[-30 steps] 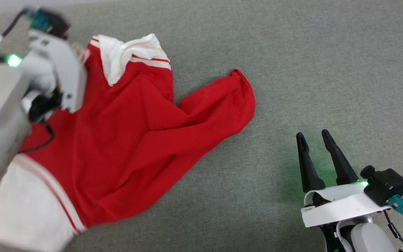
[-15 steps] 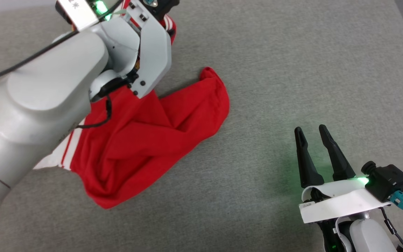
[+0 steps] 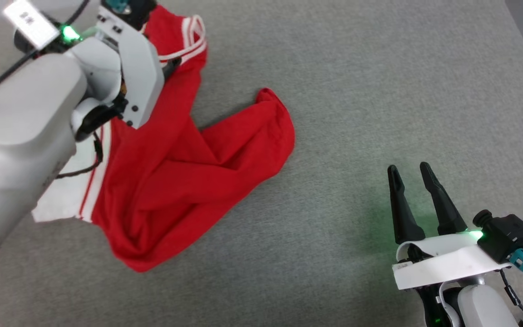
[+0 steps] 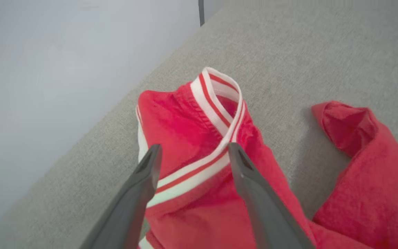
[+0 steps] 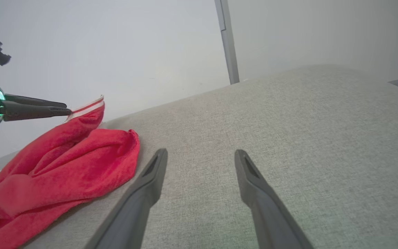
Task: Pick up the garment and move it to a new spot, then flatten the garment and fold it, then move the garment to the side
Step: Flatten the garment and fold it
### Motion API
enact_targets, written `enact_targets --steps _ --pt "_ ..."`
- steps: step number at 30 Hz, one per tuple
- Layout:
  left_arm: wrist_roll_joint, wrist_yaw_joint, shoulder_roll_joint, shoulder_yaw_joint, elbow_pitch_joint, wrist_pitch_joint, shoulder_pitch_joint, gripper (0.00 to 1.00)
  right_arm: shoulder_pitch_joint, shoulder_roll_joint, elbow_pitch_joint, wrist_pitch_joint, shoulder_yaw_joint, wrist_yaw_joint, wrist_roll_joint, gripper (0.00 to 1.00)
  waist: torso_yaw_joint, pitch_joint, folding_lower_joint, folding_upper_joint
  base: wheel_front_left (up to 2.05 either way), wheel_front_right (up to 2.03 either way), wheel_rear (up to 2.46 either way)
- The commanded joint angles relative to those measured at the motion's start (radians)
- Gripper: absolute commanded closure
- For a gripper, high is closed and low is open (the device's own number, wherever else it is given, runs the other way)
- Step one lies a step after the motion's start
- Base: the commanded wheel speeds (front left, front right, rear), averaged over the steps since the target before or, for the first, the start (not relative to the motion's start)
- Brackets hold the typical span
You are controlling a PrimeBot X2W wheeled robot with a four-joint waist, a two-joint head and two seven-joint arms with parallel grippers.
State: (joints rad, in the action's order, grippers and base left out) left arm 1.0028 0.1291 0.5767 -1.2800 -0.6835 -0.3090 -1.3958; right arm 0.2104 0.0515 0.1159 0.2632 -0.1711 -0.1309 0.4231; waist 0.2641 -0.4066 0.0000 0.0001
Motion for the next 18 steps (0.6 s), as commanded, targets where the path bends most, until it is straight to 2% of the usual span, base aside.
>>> enact_targets --steps 1,6,10,14,18 --pt "0.014 0.002 0.007 0.004 -0.007 0.043 0.018 0.0 -0.018 -0.001 0.003 0.001 0.005 0.0 -0.021 0.0 -0.047 0.041 0.0 -0.0001 0.0 0.0 0.0" --pt "0.107 0.002 0.011 0.056 -0.034 0.202 0.11 0.0 -0.019 0.005 0.02 0.001 0.007 0.0 -0.089 0.0 -0.125 0.107 0.0 -0.0001 0.0 0.0 0.0" --pt "0.18 -0.001 0.008 0.104 -0.032 0.333 0.239 0.0 -0.013 0.048 0.039 0.001 -0.011 0.0 -0.117 0.0 -0.193 0.16 0.0 -0.0001 0.0 0.0 0.0" --pt "0.228 -0.042 0.003 0.139 -0.004 0.466 0.384 0.0 0.002 0.098 0.059 -0.018 -0.027 0.0 -0.124 0.0 -0.263 0.208 0.0 -0.0001 0.0 0.0 0.0" --pt "0.268 -0.114 -0.003 0.201 0.069 0.561 0.534 0.0 0.023 0.154 0.08 -0.09 -0.047 0.0 -0.117 0.0 -0.335 0.244 0.0 -0.0001 0.0 0.0 0.0"
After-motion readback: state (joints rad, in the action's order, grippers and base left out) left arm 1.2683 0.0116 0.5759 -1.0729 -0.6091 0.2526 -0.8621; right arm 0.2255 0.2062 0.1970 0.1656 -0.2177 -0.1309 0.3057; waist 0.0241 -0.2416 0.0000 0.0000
